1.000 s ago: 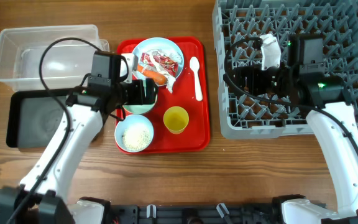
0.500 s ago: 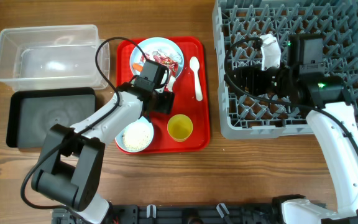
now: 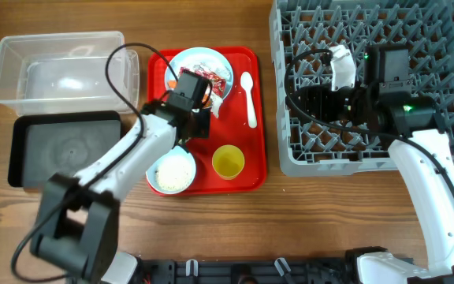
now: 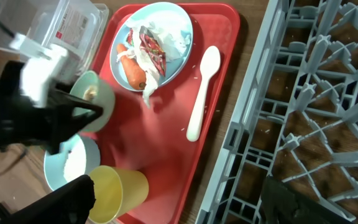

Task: Sort waste into correct bins and load items into the dishwasher rack
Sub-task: 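Tip the green bowl over the black tray to dump the walnut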

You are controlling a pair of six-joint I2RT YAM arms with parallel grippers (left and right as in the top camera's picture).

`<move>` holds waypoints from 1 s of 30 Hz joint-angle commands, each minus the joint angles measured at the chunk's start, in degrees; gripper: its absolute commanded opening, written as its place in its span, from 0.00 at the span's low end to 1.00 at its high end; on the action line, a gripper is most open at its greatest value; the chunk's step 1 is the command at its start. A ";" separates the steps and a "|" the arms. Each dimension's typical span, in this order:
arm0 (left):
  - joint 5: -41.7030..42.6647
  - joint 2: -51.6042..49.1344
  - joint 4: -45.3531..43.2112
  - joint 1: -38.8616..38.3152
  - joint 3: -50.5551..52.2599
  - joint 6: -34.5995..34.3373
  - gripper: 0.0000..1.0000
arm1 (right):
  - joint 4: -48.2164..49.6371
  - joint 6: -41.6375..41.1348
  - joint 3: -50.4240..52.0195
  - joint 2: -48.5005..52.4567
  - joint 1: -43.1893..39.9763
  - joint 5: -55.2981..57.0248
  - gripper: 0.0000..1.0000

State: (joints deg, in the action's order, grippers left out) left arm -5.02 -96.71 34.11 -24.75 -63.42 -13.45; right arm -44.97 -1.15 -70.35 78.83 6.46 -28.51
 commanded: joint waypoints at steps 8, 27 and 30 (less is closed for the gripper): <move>7.43 22.14 20.55 10.51 -6.14 -4.72 0.04 | 0.11 1.01 -0.96 0.04 0.11 -1.16 0.89; 89.26 -14.75 29.81 73.81 -5.92 30.99 0.04 | -0.76 1.11 -0.94 0.09 0.11 -1.14 0.89; 92.37 -14.82 29.99 74.23 -5.92 28.26 0.04 | -0.74 1.16 -0.94 0.09 0.11 -1.11 0.89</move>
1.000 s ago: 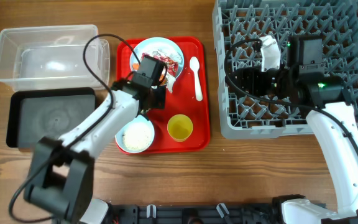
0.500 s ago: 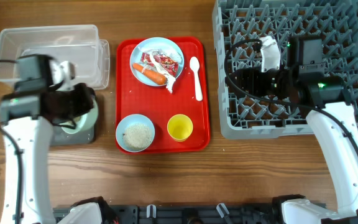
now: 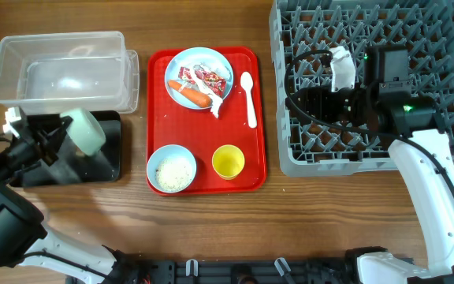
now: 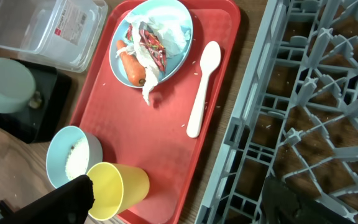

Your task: Sort waste into correct bins and load items into the dishwasher rack

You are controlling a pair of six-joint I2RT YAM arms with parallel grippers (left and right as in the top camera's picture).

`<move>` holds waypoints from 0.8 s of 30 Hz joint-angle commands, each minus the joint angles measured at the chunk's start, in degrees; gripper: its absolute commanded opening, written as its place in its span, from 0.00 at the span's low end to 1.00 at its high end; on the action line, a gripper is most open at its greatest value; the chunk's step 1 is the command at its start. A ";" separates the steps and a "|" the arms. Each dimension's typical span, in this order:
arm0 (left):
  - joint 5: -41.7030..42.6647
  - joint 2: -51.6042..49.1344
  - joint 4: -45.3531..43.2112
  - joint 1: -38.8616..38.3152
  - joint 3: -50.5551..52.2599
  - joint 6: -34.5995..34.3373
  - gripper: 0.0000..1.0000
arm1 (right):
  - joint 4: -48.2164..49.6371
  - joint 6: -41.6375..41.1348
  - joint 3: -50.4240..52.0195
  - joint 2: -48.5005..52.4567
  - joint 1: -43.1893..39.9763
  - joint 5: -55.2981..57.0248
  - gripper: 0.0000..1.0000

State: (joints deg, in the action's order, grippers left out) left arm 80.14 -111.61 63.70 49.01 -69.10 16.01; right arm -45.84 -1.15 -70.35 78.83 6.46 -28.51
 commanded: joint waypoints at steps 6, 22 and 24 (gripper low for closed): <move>10.21 3.56 3.65 -0.15 -0.57 -2.36 0.04 | 0.31 1.18 -0.96 0.09 0.11 -0.92 0.93; -68.50 24.13 -20.76 -60.87 -0.55 -24.81 0.04 | 2.10 1.11 -0.94 0.09 0.11 -0.94 0.95; -75.80 21.20 -21.73 -66.49 -0.55 -28.81 0.04 | 2.10 1.09 -0.94 0.09 0.11 -0.94 0.95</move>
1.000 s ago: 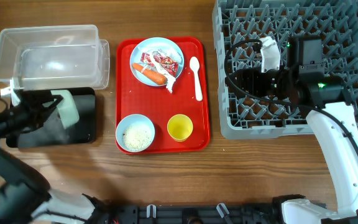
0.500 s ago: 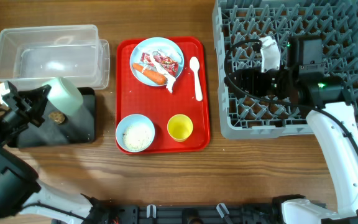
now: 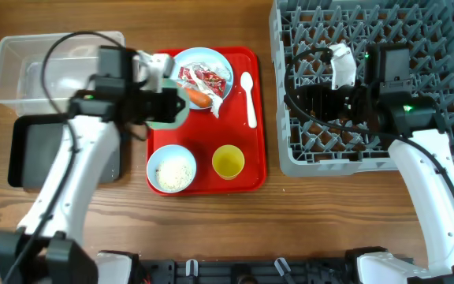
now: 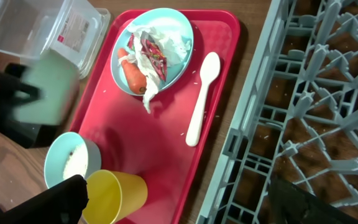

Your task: Sort waste into correct bins and load items into the dishwasher rack

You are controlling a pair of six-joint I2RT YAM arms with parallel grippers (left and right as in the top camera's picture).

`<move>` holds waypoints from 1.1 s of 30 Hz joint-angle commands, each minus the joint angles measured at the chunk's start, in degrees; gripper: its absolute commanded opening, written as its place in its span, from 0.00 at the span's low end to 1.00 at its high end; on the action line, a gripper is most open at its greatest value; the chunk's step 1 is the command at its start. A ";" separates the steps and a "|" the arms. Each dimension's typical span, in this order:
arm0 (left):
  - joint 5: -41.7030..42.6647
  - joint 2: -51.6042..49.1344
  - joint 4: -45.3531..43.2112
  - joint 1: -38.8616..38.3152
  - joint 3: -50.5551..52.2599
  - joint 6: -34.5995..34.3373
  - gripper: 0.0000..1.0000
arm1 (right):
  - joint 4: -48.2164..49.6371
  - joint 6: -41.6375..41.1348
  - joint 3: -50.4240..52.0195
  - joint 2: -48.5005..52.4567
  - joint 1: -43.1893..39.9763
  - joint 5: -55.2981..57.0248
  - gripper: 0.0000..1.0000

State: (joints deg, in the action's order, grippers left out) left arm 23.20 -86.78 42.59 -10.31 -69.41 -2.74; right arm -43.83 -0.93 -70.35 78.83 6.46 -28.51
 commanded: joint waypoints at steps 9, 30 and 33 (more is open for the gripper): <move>-23.50 -18.47 -2.75 -14.34 -0.24 -15.76 0.07 | -0.20 0.92 -0.94 0.09 0.11 -0.94 0.95; -26.10 -30.12 -30.27 -9.77 -8.44 -0.61 1.00 | 0.31 0.92 -0.94 0.09 0.11 -0.92 0.95; -26.08 -32.13 -30.42 -9.53 -8.44 -0.66 1.00 | 0.70 0.92 -0.94 0.09 0.11 -0.92 0.95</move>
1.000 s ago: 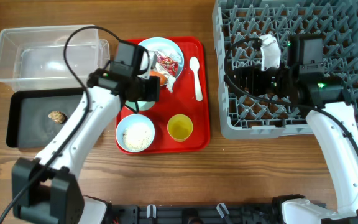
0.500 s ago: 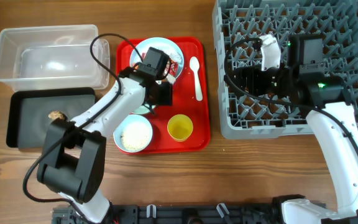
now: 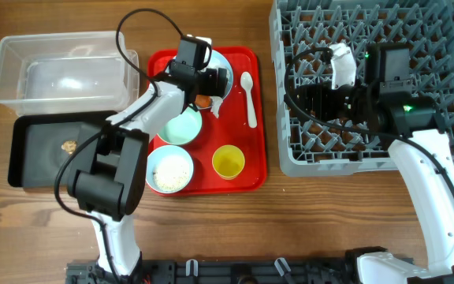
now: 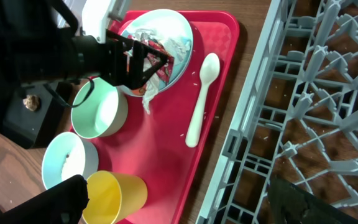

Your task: Sort waste into correct bins and load items into the dishwasher rack

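Observation:
On the red tray [image 3: 252, 150], my left gripper [image 3: 211, 79] reaches over the blue plate [image 4: 166, 15] of carrot, wrapper and tissue. Its fingers look open and empty. The empty green bowl [image 3: 181, 125] stands upright on the tray just left of the plate. A blue bowl of rice [image 3: 170, 170], a yellow cup [image 3: 228, 162] and a white spoon [image 3: 248, 99] also sit on the tray. My right gripper [image 4: 185, 208] hangs wide open and empty over the left edge of the grey dishwasher rack [image 3: 416, 31].
A black bin [image 3: 30, 170] at the left holds a small food scrap [image 3: 69, 146]. A clear plastic bin [image 3: 61, 47] sits behind it. The left arm and its cable lie across the tray's left side.
My left gripper held the green bowl at the tray's left edge; now the bowl stands on the tray and the gripper is over the plate. The right arm has not moved.
My left gripper first held the green bowl above the tray with a scrap in it. Then it tipped the bowl over the black bin. Then it was back by the tray with the bowl. Now the scrap lies in the black bin and the bowl is set down.

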You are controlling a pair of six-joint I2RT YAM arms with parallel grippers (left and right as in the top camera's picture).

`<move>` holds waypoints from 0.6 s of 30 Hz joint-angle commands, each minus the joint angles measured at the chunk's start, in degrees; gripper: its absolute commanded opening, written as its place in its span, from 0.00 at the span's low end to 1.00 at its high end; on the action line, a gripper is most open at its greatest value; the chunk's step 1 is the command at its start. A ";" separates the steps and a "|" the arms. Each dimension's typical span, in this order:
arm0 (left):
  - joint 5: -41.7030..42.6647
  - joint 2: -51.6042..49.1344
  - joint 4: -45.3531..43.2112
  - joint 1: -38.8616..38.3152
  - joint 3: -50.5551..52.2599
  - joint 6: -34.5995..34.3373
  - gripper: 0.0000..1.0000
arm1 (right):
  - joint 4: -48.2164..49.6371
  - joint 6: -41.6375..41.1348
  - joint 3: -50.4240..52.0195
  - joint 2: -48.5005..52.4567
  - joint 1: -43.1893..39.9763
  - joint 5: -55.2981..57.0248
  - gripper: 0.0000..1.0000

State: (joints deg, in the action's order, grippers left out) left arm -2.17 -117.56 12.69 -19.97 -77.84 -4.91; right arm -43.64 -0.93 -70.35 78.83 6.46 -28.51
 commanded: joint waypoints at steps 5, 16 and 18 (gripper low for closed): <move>-0.26 -5.57 -0.26 0.04 0.00 1.51 0.80 | 0.98 0.90 -0.94 0.09 0.11 -0.92 0.95; -0.28 -2.78 -1.99 1.01 -2.89 -1.51 0.04 | 0.76 0.85 -0.94 0.09 0.11 0.33 0.95; -0.26 3.39 -0.46 2.38 -4.02 -6.21 0.04 | 0.70 0.81 -0.94 0.09 0.11 0.35 0.95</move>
State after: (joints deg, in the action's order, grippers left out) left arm -2.98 -121.89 11.31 -19.46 -79.35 -5.34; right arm -43.00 -0.93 -70.35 78.83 6.46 -28.45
